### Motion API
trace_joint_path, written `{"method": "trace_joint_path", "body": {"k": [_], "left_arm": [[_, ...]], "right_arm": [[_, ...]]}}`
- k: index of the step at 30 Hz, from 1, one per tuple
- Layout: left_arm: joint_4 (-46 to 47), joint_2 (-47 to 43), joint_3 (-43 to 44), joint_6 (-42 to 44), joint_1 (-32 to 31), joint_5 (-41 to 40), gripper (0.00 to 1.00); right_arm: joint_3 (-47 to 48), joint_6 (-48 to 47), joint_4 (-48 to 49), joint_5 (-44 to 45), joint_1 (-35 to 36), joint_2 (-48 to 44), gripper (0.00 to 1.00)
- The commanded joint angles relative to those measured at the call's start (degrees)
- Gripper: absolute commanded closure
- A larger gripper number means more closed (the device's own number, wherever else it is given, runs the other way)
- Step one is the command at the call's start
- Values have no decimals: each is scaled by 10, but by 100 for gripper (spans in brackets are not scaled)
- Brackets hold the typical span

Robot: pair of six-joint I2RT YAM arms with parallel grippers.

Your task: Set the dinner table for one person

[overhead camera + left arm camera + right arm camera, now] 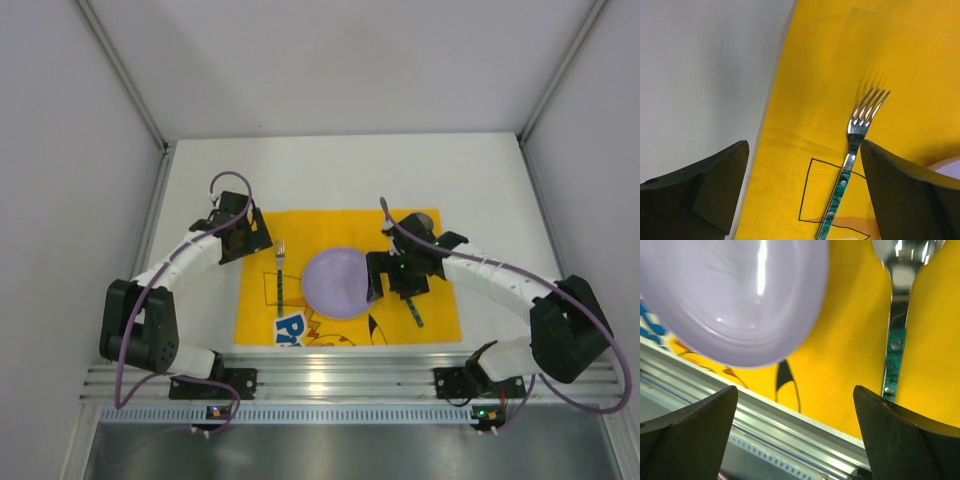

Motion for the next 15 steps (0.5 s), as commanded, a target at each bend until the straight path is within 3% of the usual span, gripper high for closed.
{"method": "trace_joint_path", "body": {"k": [1,4,8,15], "left_arm": [[-9,-30,54,34,4,-27,2],[-18,-44,83,68,4,-54,2],[-10,-54,86,92,9,-73,2],[50,-79,36,106,37,-58,2]], "right_arm": [[121,-23,-61,7,6,-56,0],[231,-41,-108,17,6,-71,0],[288,-45,-135,33,6,-93,0],[250,-63,-158,97,-31,-131,0]]}}
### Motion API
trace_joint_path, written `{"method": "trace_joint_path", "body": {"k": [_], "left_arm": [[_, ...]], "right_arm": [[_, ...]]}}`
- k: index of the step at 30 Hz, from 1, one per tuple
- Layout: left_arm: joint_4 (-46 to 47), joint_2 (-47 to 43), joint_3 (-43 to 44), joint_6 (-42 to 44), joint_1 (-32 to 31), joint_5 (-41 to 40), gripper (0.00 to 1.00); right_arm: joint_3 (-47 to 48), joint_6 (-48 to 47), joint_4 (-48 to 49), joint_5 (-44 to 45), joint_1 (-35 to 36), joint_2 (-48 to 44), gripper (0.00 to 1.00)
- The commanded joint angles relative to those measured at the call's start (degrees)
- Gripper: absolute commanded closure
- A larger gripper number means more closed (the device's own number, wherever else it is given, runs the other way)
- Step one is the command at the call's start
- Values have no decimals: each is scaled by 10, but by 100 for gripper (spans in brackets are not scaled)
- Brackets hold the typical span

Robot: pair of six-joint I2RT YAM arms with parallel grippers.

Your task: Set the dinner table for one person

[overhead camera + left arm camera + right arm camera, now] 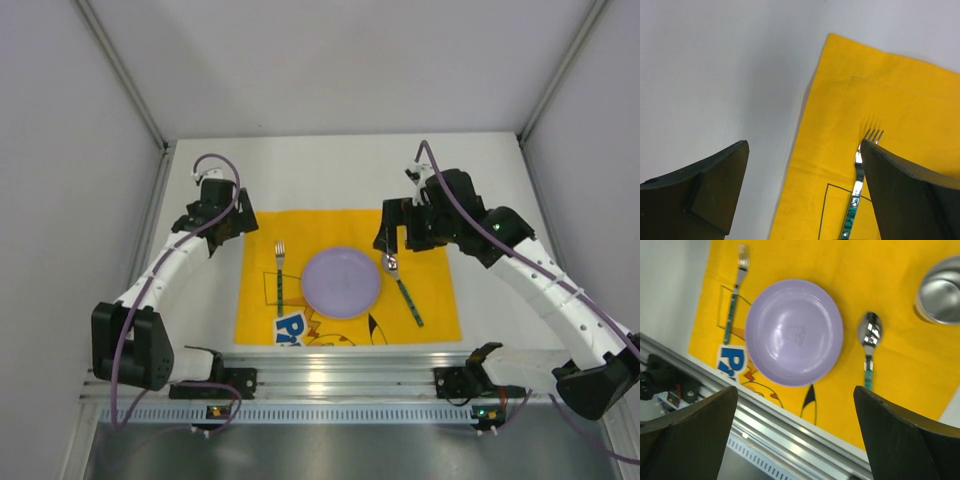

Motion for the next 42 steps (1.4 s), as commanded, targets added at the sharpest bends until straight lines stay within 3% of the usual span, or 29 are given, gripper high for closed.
{"method": "trace_joint_path", "body": {"k": [1,4,8,12,13,18,22,28,29,31,32,33,36,41,42], "left_arm": [[53,-34,-34,21,17,-6,2],[105,-83,-83,63,22,-9,1],[268,-167,-235,165,22,-49,1],[591,-209,-410,228,24,-44,1],[627,-195,-448,233,30,-33,1],[727,-75,-456,261,44,7,2],[770,15,-405,214,69,31,2],[724,112,-318,226,76,74,4],[818,126,-335,229,79,73,2],[837,116,-382,194,111,123,1],[955,122,-406,197,111,124,1],[1006,146,-434,203,111,126,2],[886,124,-411,191,125,115,2],[910,130,-408,199,120,115,2],[909,131,-406,203,119,119,1]], "right_arm": [[-15,-23,-48,71,-30,-22,0],[-14,-44,-35,153,-48,-91,0],[-50,-54,0,219,-48,-176,0],[-132,-47,20,217,-49,-244,0],[-142,-33,21,217,-49,-254,0],[-228,8,62,217,-49,-334,0],[-281,31,106,253,-49,-388,0],[-331,1,151,323,-49,-400,0],[-331,-8,158,326,-48,-386,0],[-329,-21,163,345,-49,-368,0],[-328,-25,166,350,-48,-360,0],[-330,-30,170,354,-49,-342,0],[-336,-38,182,342,-48,-310,0],[-364,19,215,347,-49,-266,0],[-375,-6,225,349,-49,-265,0]]}}
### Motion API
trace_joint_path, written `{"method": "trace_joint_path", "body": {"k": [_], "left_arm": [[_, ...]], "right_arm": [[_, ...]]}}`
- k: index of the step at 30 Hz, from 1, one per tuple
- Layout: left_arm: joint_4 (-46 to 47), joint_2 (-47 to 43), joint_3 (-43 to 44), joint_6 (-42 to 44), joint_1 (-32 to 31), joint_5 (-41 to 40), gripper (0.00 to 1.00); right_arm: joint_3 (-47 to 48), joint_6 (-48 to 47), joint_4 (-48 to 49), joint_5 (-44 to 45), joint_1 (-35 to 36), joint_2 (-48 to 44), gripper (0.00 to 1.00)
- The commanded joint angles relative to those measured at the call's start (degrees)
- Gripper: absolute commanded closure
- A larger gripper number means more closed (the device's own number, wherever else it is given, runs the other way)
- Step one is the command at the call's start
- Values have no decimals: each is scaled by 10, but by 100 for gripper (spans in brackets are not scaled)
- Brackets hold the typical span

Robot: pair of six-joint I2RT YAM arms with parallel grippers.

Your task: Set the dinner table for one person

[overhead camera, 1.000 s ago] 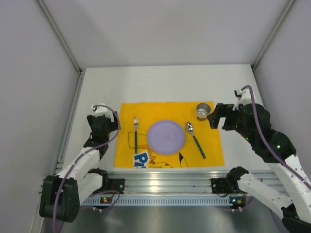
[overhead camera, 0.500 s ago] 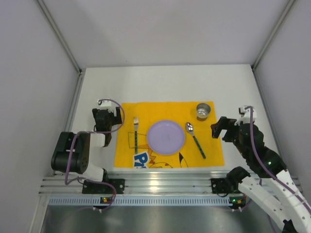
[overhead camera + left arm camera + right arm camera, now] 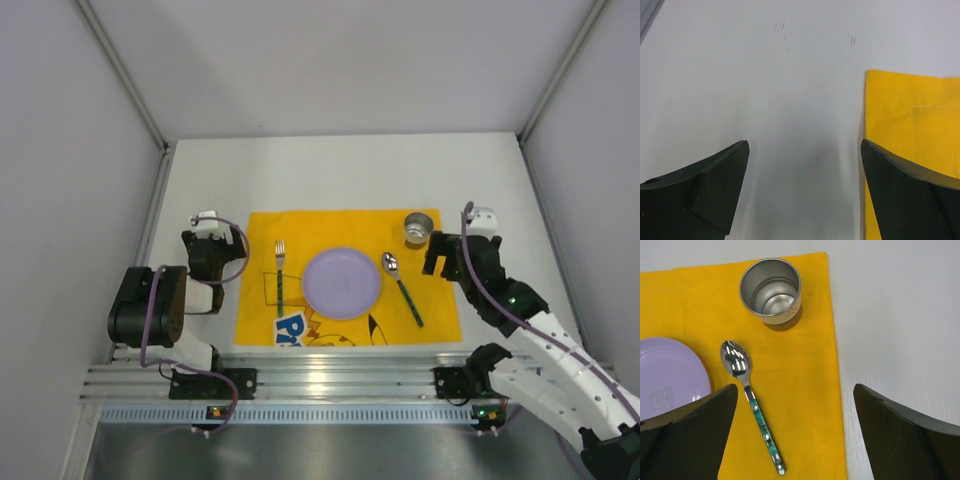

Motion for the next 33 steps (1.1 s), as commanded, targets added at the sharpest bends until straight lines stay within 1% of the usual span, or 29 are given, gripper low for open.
{"method": "trace_joint_path", "body": {"k": [1,2,3,4,5,6,7,8,9,10,11,12,13,14,15,16,17,18,19,20,21,22,23,24,25,26,27,29,33], "left_arm": [[44,4,17,3,-1,23,2],[42,5,18,4,-1,31,1],[40,2,19,3,0,33,1],[39,3,19,3,0,33,2],[40,3,19,4,-1,33,2],[40,3,19,4,-1,33,1],[39,4,19,3,-1,33,2],[40,3,19,3,-1,33,1],[40,4,19,3,-1,33,2],[40,4,19,3,-1,33,2],[40,4,18,3,-1,33,1],[40,3,19,3,-1,34,2],[40,4,18,4,0,33,2],[39,3,19,3,0,33,2],[41,4,18,4,-1,33,2],[40,4,19,4,-1,33,2],[40,4,18,3,-1,33,1],[41,4,18,3,0,33,2],[39,4,19,3,0,33,2],[41,4,19,3,-1,33,2],[40,3,19,3,-1,33,2],[42,3,18,4,-1,33,1],[41,3,18,4,0,33,1],[40,4,18,4,-1,33,2],[40,4,18,4,-1,33,1],[40,3,19,3,-1,33,2],[41,4,18,4,-1,33,2],[40,3,18,4,-1,33,2],[41,4,19,4,-1,33,2]], "right_arm": [[-25,-18,69,23,-2,9,0],[-38,-39,107,33,-2,0,0],[-71,-95,133,72,-2,-8,0],[-91,-120,156,93,-4,-19,0],[-114,-152,220,103,-8,-43,0],[-166,-227,259,94,-13,-57,0],[-189,-263,297,81,-20,-69,0],[-215,-296,377,60,-33,-91,0],[-256,-325,406,4,-48,-92,0],[-272,-323,438,-30,-87,-86,0],[-288,-308,501,-52,-109,-56,0],[-318,-258,540,-74,-131,-36,0],[-334,-241,643,-86,-169,-11,0],[-350,-234,707,-99,-184,52,0],[-352,-251,750,-115,-198,87,0],[-341,-263,809,-124,-215,125,0],[-331,-264,838,-130,-224,206,0],[-303,-271,857,-139,-228,241,0],[-291,-270,915,-139,-238,276,0],[-278,-265,943,-151,-244,344,0],[-262,-285,962,-206,-249,380,0],[-263,-284,985,-212,-259,415,0],[-265,-276,1061,-210,-264,446,0],[-256,-249,1004,-156,-264,428,0],[-254,-246,1016,-153,-267,430,0],[-259,-254,1028,-165,-267,441,0],[-257,-276,1006,-213,-267,433,0],[-261,-276,1023,-214,-267,440,0],[-260,-276,1019,-215,-266,436,0]]}}
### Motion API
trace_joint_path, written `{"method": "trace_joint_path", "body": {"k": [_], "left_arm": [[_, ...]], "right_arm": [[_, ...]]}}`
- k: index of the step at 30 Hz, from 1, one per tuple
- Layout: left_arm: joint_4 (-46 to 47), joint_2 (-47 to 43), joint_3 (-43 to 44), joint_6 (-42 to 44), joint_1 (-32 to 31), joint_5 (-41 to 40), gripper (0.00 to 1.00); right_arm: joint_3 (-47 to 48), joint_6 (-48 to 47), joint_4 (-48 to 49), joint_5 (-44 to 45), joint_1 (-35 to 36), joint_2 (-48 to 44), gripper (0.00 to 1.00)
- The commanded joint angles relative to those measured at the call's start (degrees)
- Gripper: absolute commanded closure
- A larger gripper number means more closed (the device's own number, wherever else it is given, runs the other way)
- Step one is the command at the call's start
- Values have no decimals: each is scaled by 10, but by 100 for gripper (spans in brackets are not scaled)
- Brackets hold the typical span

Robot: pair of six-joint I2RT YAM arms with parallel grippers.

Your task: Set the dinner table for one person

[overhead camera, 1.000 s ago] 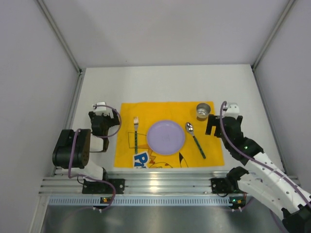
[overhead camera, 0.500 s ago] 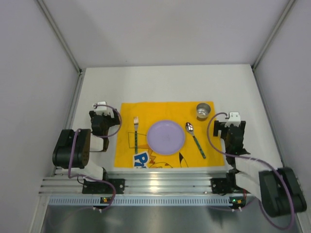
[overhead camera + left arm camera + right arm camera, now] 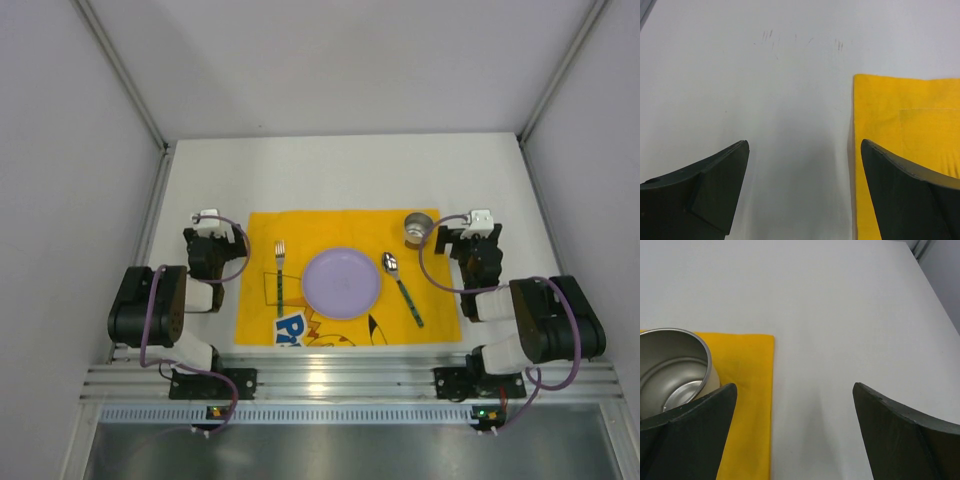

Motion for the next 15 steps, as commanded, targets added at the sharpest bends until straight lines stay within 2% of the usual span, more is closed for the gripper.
{"method": "trace_joint_path", "body": {"k": [1,15], "left_arm": [[40,2,12,1,-1,7,2],[40,3,11,1,-1,7,1]], "right_arm": [[9,-3,56,-26,-7,-2,0],[10,-3,60,-27,-6,0,0]]}}
